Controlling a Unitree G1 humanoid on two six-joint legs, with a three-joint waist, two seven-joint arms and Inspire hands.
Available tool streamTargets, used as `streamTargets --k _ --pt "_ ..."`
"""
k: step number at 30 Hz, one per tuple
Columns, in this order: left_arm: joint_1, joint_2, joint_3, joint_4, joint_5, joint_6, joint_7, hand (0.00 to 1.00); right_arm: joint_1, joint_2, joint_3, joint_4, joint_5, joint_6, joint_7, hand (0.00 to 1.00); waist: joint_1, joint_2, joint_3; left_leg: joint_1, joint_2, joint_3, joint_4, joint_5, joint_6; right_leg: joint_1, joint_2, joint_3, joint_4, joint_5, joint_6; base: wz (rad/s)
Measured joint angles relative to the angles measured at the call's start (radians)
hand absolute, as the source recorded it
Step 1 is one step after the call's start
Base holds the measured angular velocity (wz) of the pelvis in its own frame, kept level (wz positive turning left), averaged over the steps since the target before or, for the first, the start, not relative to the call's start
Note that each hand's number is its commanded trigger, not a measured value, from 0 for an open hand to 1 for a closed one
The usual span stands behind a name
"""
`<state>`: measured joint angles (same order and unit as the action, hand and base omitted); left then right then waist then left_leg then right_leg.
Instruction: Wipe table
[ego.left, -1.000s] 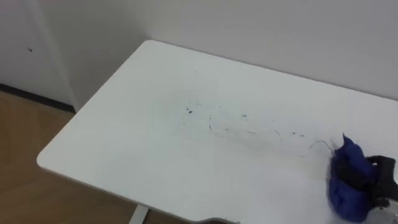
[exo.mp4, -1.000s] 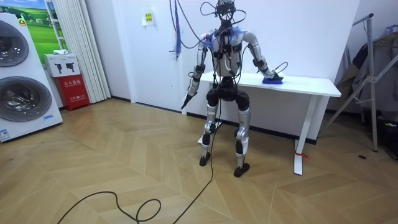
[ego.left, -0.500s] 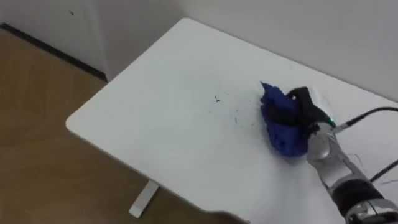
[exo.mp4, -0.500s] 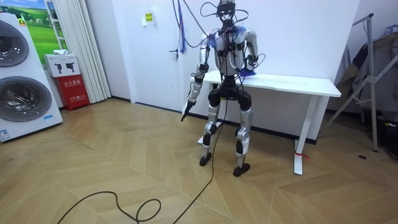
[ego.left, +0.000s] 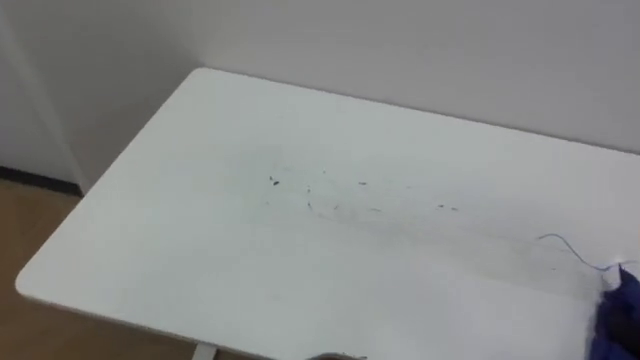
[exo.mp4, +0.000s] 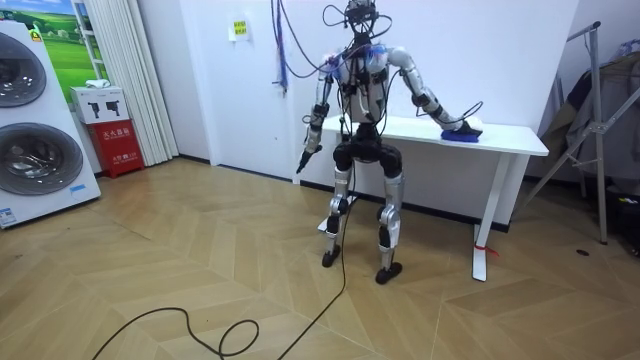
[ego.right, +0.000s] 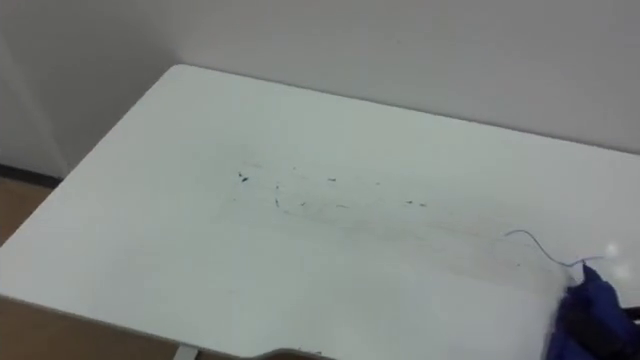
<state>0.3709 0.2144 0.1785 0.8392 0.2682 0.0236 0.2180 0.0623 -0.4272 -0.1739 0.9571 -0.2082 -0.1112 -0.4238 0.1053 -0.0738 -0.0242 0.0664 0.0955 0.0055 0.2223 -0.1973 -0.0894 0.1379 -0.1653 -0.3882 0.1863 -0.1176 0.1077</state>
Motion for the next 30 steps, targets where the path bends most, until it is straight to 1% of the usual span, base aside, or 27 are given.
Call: streamTargets --k 1,2,3,4,5,6,7,8,9,10,11,12,14,15,16,17,18,19,20,21,22,23,24,25,26,29,30 --pt "-0.021 -0.005 -0.026 0.021 0.000 0.008 0.001 0.00 -0.043 0.009 0.033 -0.008 0.001 0.047 0.001 1.00 0.037 0.004 0.0009 0.001 0.011 0.031 0.000 0.000 -0.001 -0.021 0.007 0.025 0.002 0.012 -0.008 -0.84" --pt "-0.027 -0.012 -0.045 0.036 -0.001 0.015 0.004 0.00 -0.120 0.020 0.090 -0.017 0.000 0.101 0.013 1.00 0.070 0.008 0.0031 0.000 0.017 0.043 -0.003 0.001 -0.002 -0.046 0.016 0.030 0.003 0.027 -0.018 -0.95" --pt "-0.029 -0.015 -0.053 0.043 -0.002 0.018 0.004 0.00 -0.162 0.038 0.129 -0.028 -0.006 0.124 0.026 1.00 0.086 0.011 0.0056 -0.002 0.019 0.043 -0.005 0.001 -0.002 -0.058 0.021 0.030 0.003 0.036 -0.025 -0.90" --pt "-0.029 -0.018 -0.070 0.063 -0.001 0.023 0.000 0.00 -0.266 0.069 0.207 -0.043 -0.054 0.155 0.064 1.00 0.106 0.017 0.0149 -0.006 0.020 0.032 -0.006 0.001 -0.002 -0.078 0.030 0.029 0.003 0.047 -0.035 -0.69" --pt "-0.032 -0.022 -0.075 0.074 -0.002 0.030 -0.019 0.00 -0.374 0.104 0.295 -0.050 -0.099 0.168 0.109 1.00 0.135 0.021 0.0222 -0.023 0.020 0.015 -0.006 0.001 -0.002 -0.106 0.037 0.029 0.009 0.052 -0.044 -0.48" --pt "-0.037 -0.024 -0.075 0.076 -0.001 0.035 -0.030 0.00 -0.425 0.115 0.335 -0.060 -0.121 0.167 0.133 1.00 0.152 0.021 0.0275 -0.036 0.020 0.004 -0.006 0.002 -0.003 -0.119 0.039 0.028 0.010 0.052 -0.046 0.00" --pt "-0.048 -0.024 -0.076 0.086 -0.001 0.040 -0.042 0.00 -0.522 0.132 0.381 -0.068 -0.149 0.157 0.169 1.00 0.182 0.019 0.0370 -0.066 0.019 -0.024 -0.005 0.015 -0.007 -0.142 0.045 0.026 0.013 0.047 -0.051 0.43" --pt "-0.052 -0.024 -0.077 0.087 -0.001 0.053 -0.060 0.00 -0.614 0.135 0.390 -0.062 -0.158 0.148 0.190 1.00 0.207 0.023 0.0421 -0.094 0.018 -0.054 -0.004 0.028 -0.014 -0.154 0.046 0.000 0.011 0.041 -0.052 0.64" --pt "-0.046 -0.023 -0.077 0.086 -0.001 0.060 -0.065 0.00 -0.652 0.133 0.389 -0.056 -0.158 0.144 0.194 1.00 0.217 0.025 0.0413 -0.103 0.016 -0.075 -0.004 0.033 -0.015 -0.154 0.045 -0.022 0.004 0.041 -0.052 0.84" --pt "-0.024 -0.016 -0.075 0.087 0.002 0.075 -0.076 0.00 -0.699 0.122 0.389 -0.052 -0.152 0.130 0.195 1.00 0.241 0.029 0.0420 -0.108 0.012 -0.103 -0.014 0.047 -0.013 -0.148 0.045 -0.042 -0.006 0.042 -0.056 0.89" --pt "0.012 -0.005 -0.064 0.087 0.002 0.085 -0.077 0.00 -0.711 0.119 0.386 -0.035 -0.143 0.115 0.195 1.00 0.254 0.027 0.0408 -0.094 0.005 -0.131 -0.032 0.059 -0.010 -0.127 0.045 -0.048 -0.010 0.033 -0.052 1.02" --pt "0.054 -0.001 -0.052 0.089 0.003 0.097 -0.078 0.00 -0.710 0.116 0.371 -0.017 -0.147 0.106 0.195 1.00 0.253 0.023 0.0390 -0.086 -0.003 -0.148 -0.035 0.060 -0.010 -0.097 0.040 -0.069 -0.016 0.020 -0.043 0.85" --pt "0.092 -0.003 -0.025 0.089 0.008 0.115 -0.086 0.00 -0.649 0.100 0.334 0.013 -0.155 0.104 0.188 1.00 0.253 0.012 0.0381 -0.082 -0.015 -0.149 -0.034 0.060 -0.007 -0.064 0.025 -0.097 -0.014 0.001 -0.026 0.73" --pt "0.099 -0.007 -0.019 0.089 0.007 0.121 -0.090 0.00 -0.626 0.096 0.325 0.030 -0.154 0.104 0.186 1.00 0.253 0.011 0.0380 -0.079 -0.018 -0.152 -0.034 0.060 -0.006 -0.055 0.021 -0.103 -0.014 -0.002 -0.022 0.61" --pt "0.104 -0.008 -0.014 0.089 0.007 0.127 -0.097 0.00 -0.556 0.090 0.301 0.073 -0.150 0.103 0.185 1.00 0.245 0.005 0.0387 -0.077 -0.026 -0.153 -0.034 0.060 -0.004 -0.042 0.013 -0.114 -0.014 -0.008 -0.012 0.52" --pt "0.104 -0.009 -0.014 0.086 0.007 0.127 -0.098 0.00 -0.476 0.090 0.242 0.094 -0.117 0.061 0.157 1.00 0.222 0.001 0.0383 -0.077 -0.035 -0.157 -0.034 0.060 0.001 -0.030 0.005 -0.117 -0.015 -0.013 -0.005 0.45" --pt "0.105 -0.013 -0.009 0.085 0.007 0.127 -0.098 0.00 -0.440 0.086 0.217 0.083 -0.120 0.040 0.133 1.00 0.204 0.000 0.0374 -0.073 -0.039 -0.154 -0.033 0.060 0.002 -0.027 0.001 -0.114 -0.013 -0.016 -0.001 0.24" --pt "0.104 -0.022 0.016 0.077 0.007 0.124 -0.097 0.00 -0.392 0.074 0.173 0.087 -0.133 0.017 0.112 1.00 0.164 -0.004 0.0375 -0.065 -0.042 -0.129 -0.031 0.060 0.005 -0.016 -0.006 -0.115 -0.013 -0.019 0.004 0.00" --pt "0.104 -0.021 0.037 0.075 0.008 0.108 -0.092 0.00 -0.337 0.063 0.122 0.093 -0.133 -0.001 0.093 1.00 0.118 -0.006 0.0362 -0.056 -0.043 -0.107 -0.029 0.052 0.016 -0.005 -0.010 -0.108 -0.013 -0.024 0.009 -0.08" --pt "0.100 -0.019 0.048 0.075 0.008 0.098 -0.090 0.00 -0.299 0.054 0.099 0.093 -0.131 -0.011 0.084 1.00 0.102 -0.012 0.0324 -0.052 -0.043 -0.095 -0.027 0.049 0.019 -0.002 -0.012 -0.104 -0.013 -0.026 0.011 -0.18" --pt "0.087 -0.016 0.065 0.073 0.009 0.076 -0.086 0.00 -0.229 0.040 0.045 0.093 -0.114 -0.022 0.073 1.00 0.070 -0.021 0.0244 -0.045 -0.044 -0.074 -0.019 0.040 0.023 0.002 -0.017 -0.101 -0.008 -0.028 0.013 -0.31" --pt "0.072 -0.015 0.079 0.072 0.009 0.054 -0.079 0.00 -0.149 0.020 -0.008 0.093 -0.084 -0.032 0.064 1.00 0.045 -0.022 0.0180 -0.030 -0.042 -0.058 -0.015 0.024 0.026 0.005 -0.020 -0.091 0.005 -0.032 0.016 -0.34" --pt "0.067 -0.013 0.083 0.068 0.008 0.046 -0.076 0.00 -0.111 0.006 -0.028 0.093 -0.061 -0.032 0.060 1.00 0.035 -0.021 0.0168 -0.021 -0.041 -0.049 -0.014 0.016 0.027 0.010 -0.021 -0.083 0.009 -0.032 0.016 -0.51" --pt "0.061 -0.004 0.086 0.064 0.008 0.030 -0.075 0.00 -0.044 -0.015 -0.068 0.095 -0.017 -0.032 0.056 1.00 0.027 -0.017 0.0144 -0.010 -0.035 -0.025 0.001 -0.004 0.029 0.012 -0.021 -0.076 0.020 -0.032 0.016 -0.60" --pt "0.058 0.008 0.092 0.061 0.008 0.022 -0.073 0.00 0.017 -0.034 -0.102 0.095 0.017 -0.030 0.055 1.00 0.007 -0.011 0.0112 -0.004 -0.028 -0.006 0.024 -0.025 0.030 0.021 -0.020 -0.076 0.021 -0.032 0.016 -0.61" --pt "0.055 0.030 0.075 0.030 0.008 0.022 -0.060 0.00 0.108 -0.048 -0.138 0.080 0.076 -0.023 0.026 1.00 -0.027 -0.007 0.0104 0.004 -0.014 0.032 0.061 -0.049 0.032 0.021 -0.019 -0.069 0.043 -0.029 0.012 -0.44" --pt "0.053 0.031 0.068 0.028 0.008 0.022 -0.053 0.00 0.109 -0.047 -0.138 0.078 0.086 -0.017 0.021 1.00 -0.028 -0.007 0.0108 0.009 -0.012 0.040 0.066 -0.052 0.033 0.020 -0.019 -0.059 0.048 -0.029 0.011 -0.40"
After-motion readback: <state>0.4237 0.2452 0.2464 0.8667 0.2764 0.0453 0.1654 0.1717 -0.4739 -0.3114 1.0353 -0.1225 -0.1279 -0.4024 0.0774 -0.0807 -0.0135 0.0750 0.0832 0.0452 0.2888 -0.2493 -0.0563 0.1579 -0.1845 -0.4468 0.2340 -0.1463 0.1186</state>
